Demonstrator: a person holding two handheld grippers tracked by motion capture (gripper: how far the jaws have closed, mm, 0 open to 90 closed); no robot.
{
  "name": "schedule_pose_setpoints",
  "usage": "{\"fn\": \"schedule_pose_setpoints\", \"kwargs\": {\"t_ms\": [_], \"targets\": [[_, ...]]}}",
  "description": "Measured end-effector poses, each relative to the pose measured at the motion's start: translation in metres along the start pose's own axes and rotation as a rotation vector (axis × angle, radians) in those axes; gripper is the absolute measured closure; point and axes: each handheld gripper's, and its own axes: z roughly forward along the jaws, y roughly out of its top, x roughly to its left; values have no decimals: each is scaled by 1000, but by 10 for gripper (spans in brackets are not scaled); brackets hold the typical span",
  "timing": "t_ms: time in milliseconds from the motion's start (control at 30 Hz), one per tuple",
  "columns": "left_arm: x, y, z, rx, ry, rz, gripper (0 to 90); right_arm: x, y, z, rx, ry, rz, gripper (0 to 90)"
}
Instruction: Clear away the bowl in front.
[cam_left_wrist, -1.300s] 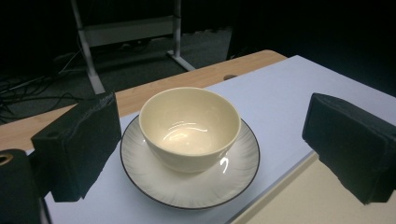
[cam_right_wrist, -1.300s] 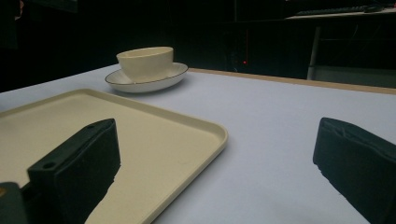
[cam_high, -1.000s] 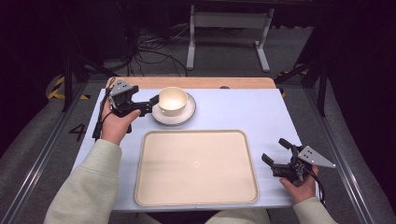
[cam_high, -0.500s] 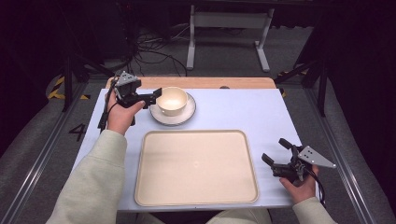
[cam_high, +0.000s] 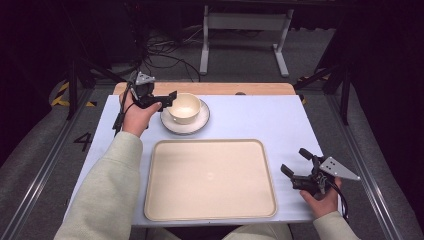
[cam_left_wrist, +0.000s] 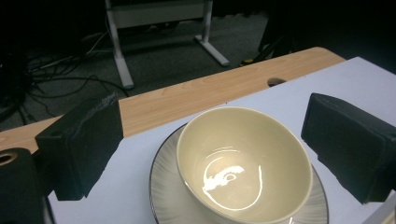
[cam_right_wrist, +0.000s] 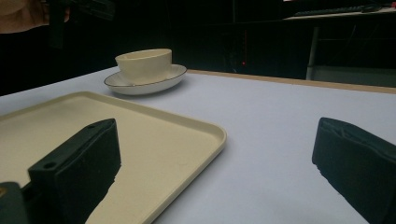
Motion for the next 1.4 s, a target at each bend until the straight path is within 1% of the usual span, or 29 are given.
{"fn": "schedule_pose_setpoints", "kwargs": {"t_ms": [67,100,133,233,267,300,400,467,500,533,567,600,667,733,767,833,900,933,967,1000,1033,1100,1133,1200,1233,1367,1400], "targets": [[2,1,5,19,8,-6,72,0,0,0,0,-1,-2,15],[2,1,7,30,7,-20,88,0,0,0,-3,-4,-4,23],[2,1,10,54,6,-36,103,0,0,-1,-5,-8,-2,24],[3,-1,17,119,4,-45,119,0,0,-1,-9,-11,3,32],[2,-1,20,146,11,-58,132,0,0,-1,-8,-11,4,34],[3,-2,22,160,13,-64,152,0,0,-1,-7,-11,3,37],[5,-5,29,204,9,-99,167,0,0,0,-5,-13,0,39],[7,-7,34,234,15,-103,175,1,0,0,-5,-16,-2,40],[8,-9,37,254,25,-109,178,1,0,0,-5,-16,-4,41],[8,-9,37,254,25,-109,180,1,0,0,-6,-17,-2,42],[11,-11,40,280,26,-137,184,1,0,0,-6,-18,-3,42],[11,-11,40,280,26,-137,185,1,0,0,-6,-18,-3,42],[13,-13,43,300,29,-156,186,1,0,0,-6,-17,-6,44],[15,-14,45,309,27,-166,193,1,0,0,-6,-17,-7,44],[16,-15,46,312,21,-171,195,1,0,0,-5,-17,-7,44],[17,-16,47,310,-12,-195,189,1,0,0,-5,-16,-5,46],[18,-17,48,313,-13,-195,189,1,0,0,-5,-16,-5,46],[20,-19,49,332,-13,-195,189,1,0,0,-3,-17,-6,46],[21,-19,50,338,-17,-200,209,1,0,0,-1,-16,-9,47],[21,-21,51,345,-26,-215,216,1,0,0,-1,-17,-9,48],[21,-21,51,345,-26,-215,216,1,0,0,0,-16,-8,48],[22,-22,53,362,-41,-234,221,1,0,0,1,-16,-8,50],[23,-23,54,370,-51,-246,228,1,0,0,1,-16,-8,50],[24,-25,57,387,-79,-289,246,1,0,0,-1,-15,-5,50],[24,-26,58,391,-86,-296,271,1,0,0,-2,-15,-5,50],[22,-29,63,417,-84,-308,318,2,0,0,-1,-16,-9,50],[22,-29,64,425,-80,-311,342,2,0,0,-1,-16,-9,51]]}}
